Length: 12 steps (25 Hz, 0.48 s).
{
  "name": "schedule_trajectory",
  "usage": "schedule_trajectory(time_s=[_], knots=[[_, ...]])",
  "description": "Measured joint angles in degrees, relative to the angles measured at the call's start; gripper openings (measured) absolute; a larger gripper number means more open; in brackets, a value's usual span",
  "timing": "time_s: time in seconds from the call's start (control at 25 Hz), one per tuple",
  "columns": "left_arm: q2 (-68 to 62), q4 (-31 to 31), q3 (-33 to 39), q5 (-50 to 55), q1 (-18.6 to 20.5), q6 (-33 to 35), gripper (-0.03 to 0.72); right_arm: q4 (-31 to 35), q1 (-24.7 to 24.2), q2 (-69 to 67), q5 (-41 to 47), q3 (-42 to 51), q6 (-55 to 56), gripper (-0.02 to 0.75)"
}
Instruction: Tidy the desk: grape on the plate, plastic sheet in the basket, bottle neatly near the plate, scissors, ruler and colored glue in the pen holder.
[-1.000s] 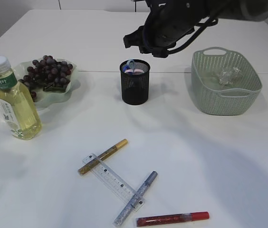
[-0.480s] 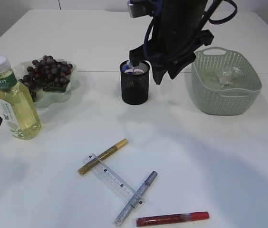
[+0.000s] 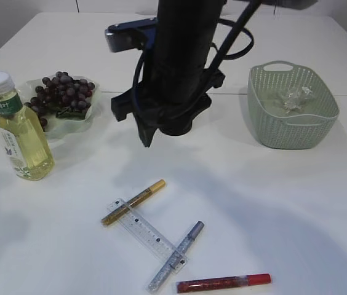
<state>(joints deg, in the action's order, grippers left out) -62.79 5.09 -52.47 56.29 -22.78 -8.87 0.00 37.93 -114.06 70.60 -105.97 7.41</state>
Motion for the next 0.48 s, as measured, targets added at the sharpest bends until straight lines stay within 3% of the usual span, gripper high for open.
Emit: schedule_trajectory(time_s=[0.48], knots=[[0.0, -0.92, 0.0, 7.77, 0.0, -0.1, 0.433, 3.01, 5.13, -5.05, 0.09, 0.0, -3.43, 0.503]])
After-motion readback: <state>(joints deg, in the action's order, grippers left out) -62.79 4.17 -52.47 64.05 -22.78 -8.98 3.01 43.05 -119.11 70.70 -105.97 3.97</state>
